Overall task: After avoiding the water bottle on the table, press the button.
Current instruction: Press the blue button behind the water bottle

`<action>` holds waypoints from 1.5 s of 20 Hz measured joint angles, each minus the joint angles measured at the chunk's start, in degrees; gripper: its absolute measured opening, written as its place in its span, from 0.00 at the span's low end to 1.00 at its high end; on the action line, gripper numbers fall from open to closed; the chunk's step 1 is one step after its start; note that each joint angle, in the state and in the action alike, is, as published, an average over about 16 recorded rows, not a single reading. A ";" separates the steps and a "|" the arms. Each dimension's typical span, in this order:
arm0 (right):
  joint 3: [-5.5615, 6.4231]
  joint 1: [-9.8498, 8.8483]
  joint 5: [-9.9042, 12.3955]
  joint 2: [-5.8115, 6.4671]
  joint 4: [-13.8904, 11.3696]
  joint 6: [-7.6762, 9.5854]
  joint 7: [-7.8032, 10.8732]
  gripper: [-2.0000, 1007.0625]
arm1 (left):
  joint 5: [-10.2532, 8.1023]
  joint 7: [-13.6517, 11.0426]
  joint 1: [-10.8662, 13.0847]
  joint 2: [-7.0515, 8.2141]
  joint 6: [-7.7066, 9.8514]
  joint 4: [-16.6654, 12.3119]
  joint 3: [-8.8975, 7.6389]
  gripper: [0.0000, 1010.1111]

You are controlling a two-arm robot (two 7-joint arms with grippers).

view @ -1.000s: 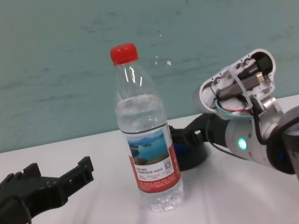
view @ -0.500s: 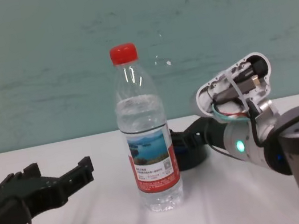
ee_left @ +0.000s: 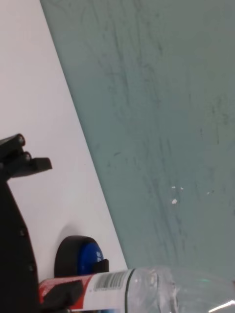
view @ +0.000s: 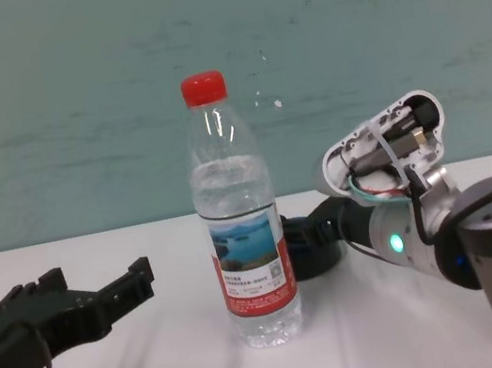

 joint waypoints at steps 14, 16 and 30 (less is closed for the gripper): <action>0.62 -0.32 0.39 0.25 -0.37 0.43 0.63 1.00 | 0.00 0.00 0.00 0.00 0.00 0.00 0.00 0.99; 0.83 -0.52 0.76 0.28 -0.85 0.56 0.92 1.00 | 0.00 0.00 0.00 0.00 0.00 0.00 0.00 0.99; 2.97 -3.71 4.57 1.40 -8.07 2.25 2.45 1.00 | 0.00 0.00 0.00 0.00 0.00 0.00 0.00 0.99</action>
